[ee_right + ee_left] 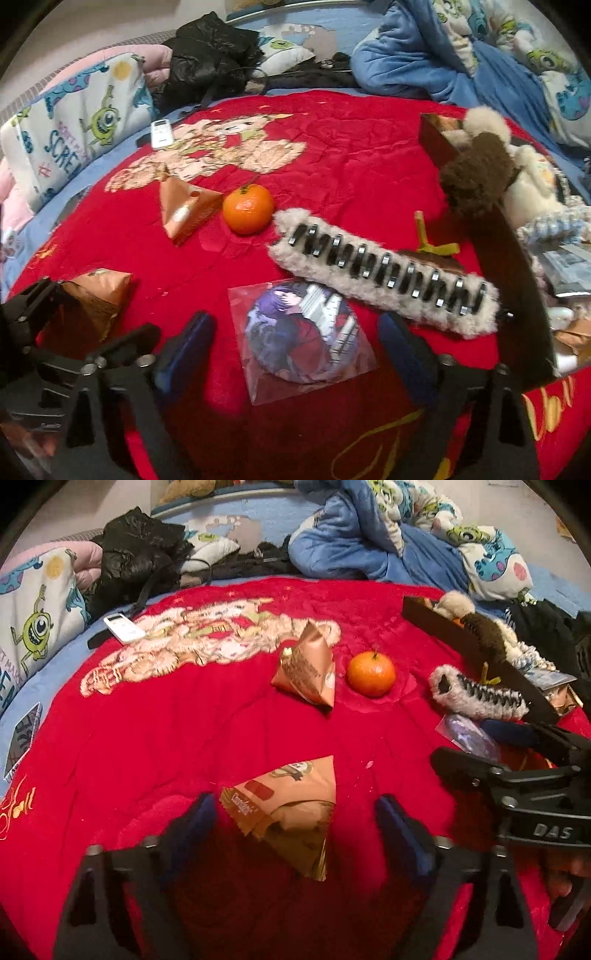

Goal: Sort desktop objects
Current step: 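Close the left gripper on the chocolate pack while the right grasps the badge bag, then lift the chocolate pack with the left gripper while the right lifts the badge bag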

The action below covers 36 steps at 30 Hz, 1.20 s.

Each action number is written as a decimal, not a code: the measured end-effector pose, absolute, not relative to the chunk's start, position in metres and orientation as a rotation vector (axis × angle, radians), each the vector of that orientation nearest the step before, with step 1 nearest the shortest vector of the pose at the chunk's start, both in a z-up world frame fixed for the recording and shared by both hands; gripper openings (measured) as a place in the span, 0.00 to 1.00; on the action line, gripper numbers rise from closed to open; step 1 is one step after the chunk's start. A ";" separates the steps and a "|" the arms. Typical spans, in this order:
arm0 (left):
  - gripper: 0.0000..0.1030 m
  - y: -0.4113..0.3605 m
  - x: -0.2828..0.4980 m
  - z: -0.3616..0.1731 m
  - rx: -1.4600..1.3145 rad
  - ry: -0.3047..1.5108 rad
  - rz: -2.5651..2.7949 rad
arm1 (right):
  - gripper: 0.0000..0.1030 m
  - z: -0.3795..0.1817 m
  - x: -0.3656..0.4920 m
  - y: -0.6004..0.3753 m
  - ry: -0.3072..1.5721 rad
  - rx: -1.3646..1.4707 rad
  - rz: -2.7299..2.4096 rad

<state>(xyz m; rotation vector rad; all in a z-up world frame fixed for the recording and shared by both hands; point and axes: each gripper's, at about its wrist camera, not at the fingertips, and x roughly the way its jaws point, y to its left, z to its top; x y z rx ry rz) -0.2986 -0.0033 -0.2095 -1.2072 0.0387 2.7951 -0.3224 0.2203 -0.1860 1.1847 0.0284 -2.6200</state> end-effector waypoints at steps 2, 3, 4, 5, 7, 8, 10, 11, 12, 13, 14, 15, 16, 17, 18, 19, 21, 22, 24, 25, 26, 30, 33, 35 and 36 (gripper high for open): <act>0.59 -0.006 -0.295 -0.207 -1.180 0.024 2.820 | 0.72 -0.185 -0.319 0.220 0.042 1.171 -2.636; 0.56 -0.009 -0.293 -0.206 -1.167 0.006 2.835 | 0.64 -0.183 -0.317 0.220 0.045 1.161 -2.646; 0.52 -0.013 -0.291 -0.205 -1.159 -0.023 2.835 | 0.63 -0.183 -0.317 0.221 0.043 1.155 -2.652; 0.45 -0.014 -0.291 -0.205 -1.154 -0.039 2.835 | 0.62 -0.183 -0.316 0.221 0.040 1.151 -2.653; 0.39 -0.020 -0.289 -0.205 -1.154 -0.071 2.858 | 0.59 -0.182 -0.314 0.221 0.038 1.142 -2.654; 0.37 -0.021 -0.288 -0.205 -1.147 -0.082 2.860 | 0.58 -0.182 -0.313 0.221 0.041 1.139 -2.657; 0.36 -0.021 -0.286 -0.204 -1.138 -0.080 2.874 | 0.57 -0.181 -0.311 0.220 0.050 1.132 -2.664; 0.35 -0.020 -0.285 -0.204 -1.133 -0.072 2.880 | 0.57 -0.181 -0.310 0.220 0.053 1.127 -2.669; 0.35 -0.019 -0.283 -0.203 -1.126 -0.062 2.887 | 0.57 -0.181 -0.308 0.220 0.053 1.123 -2.673; 0.34 -0.018 -0.281 -0.203 -1.120 -0.056 2.894 | 0.57 -0.180 -0.306 0.221 0.051 1.117 -2.677; 0.34 -0.017 -0.279 -0.203 -1.111 -0.051 2.901 | 0.57 -0.180 -0.303 0.222 0.042 1.113 -2.679; 0.34 -0.017 -0.277 -0.202 -1.105 -0.051 2.905 | 0.57 -0.179 -0.301 0.222 0.034 1.110 -2.681; 0.34 -0.017 -0.275 -0.202 -1.103 -0.054 2.903 | 0.57 -0.179 -0.298 0.224 0.019 1.106 -2.682; 0.34 -0.016 -0.272 -0.202 -1.100 -0.056 2.905 | 0.57 -0.179 -0.296 0.226 0.004 1.103 -2.682; 0.34 -0.017 -0.271 -0.202 -1.100 -0.059 2.905 | 0.57 -0.179 -0.293 0.227 -0.008 1.097 -2.684; 0.34 -0.017 -0.268 -0.202 -1.101 -0.063 2.903 | 0.57 -0.178 -0.289 0.228 -0.020 1.089 -2.686; 0.34 -0.017 -0.263 -0.203 -1.109 -0.078 2.901 | 0.57 -0.178 -0.284 0.230 -0.035 1.083 -2.685; 0.33 -0.016 -0.260 -0.204 -1.113 -0.083 2.898 | 0.57 -0.178 -0.282 0.230 -0.038 1.081 -2.686; 0.33 -0.013 -0.254 -0.204 -1.107 -0.073 2.903 | 0.57 -0.178 -0.276 0.229 -0.037 1.079 -2.690; 0.33 -0.012 -0.252 -0.203 -1.106 -0.067 2.904 | 0.57 -0.178 -0.274 0.229 -0.035 1.077 -2.690; 0.34 -0.010 -0.248 -0.203 -1.101 -0.059 2.907 | 0.57 -0.177 -0.272 0.228 -0.034 1.075 -2.690; 0.34 -0.008 -0.241 -0.200 -1.099 -0.067 2.904 | 0.57 -0.175 -0.263 0.230 -0.052 1.078 -2.683; 0.33 -0.013 -0.236 -0.198 -1.109 -0.147 2.888 | 0.57 -0.171 -0.256 0.235 -0.072 1.067 -2.684; 0.33 -0.014 -0.232 -0.197 -1.111 -0.194 2.867 | 0.57 -0.166 -0.251 0.245 -0.121 1.050 -2.699; 0.34 -0.013 -0.230 -0.196 -1.111 -0.199 2.864 | 0.57 -0.164 -0.249 0.251 -0.156 1.042 -2.708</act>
